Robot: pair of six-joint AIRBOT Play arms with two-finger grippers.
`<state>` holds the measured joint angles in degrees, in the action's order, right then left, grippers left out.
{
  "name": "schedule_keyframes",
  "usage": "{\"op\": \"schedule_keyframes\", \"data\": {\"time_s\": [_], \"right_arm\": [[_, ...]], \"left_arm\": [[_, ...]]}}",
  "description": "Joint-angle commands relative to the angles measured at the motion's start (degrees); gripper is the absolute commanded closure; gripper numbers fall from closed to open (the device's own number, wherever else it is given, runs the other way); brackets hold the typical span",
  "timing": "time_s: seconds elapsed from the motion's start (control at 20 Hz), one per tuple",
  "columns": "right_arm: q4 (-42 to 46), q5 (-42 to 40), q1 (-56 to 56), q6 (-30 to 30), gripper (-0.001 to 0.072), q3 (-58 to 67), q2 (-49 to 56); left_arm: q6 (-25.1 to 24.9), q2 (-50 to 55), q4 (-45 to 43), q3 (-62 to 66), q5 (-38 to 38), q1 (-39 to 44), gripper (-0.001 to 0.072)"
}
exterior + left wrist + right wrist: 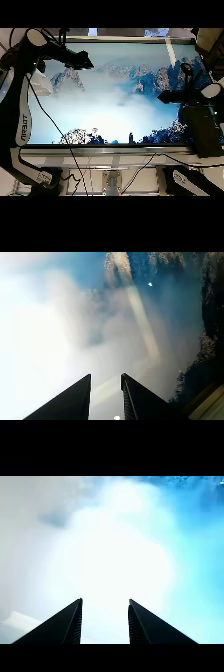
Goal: Fold the shirts.
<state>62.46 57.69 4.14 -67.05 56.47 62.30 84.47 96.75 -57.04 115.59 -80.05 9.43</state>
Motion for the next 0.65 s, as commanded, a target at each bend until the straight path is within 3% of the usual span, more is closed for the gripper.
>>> {"op": "schedule_keyframes", "data": {"time_s": [0.0,0.1,0.2,0.6], "right_arm": [[4.17,-9.31,-7.39,-4.11,0.0382,-1.92,0.24],[3.69,-12.24,-8.13,-4.07,0.0382,-1.92,0.24],[3.28,-15.23,-8.17,-4.09,0.0382,-1.92,0.24],[0.39,-25.49,-8.17,-4.11,0.0382,-1.92,0.24]], "left_arm": [[-2.23,-3.13,-19.54,-0.02,-2.54,0.02,0.0491],[-2.01,-3.98,-32.35,-0.02,-3.8,-0.04,0.049],[-1.62,-3.96,-38.03,-0.02,-5.6,-0.17,0.049],[-1.55,-3.96,-35.15,-0.02,-3.34,-0.15,0.049]]}}
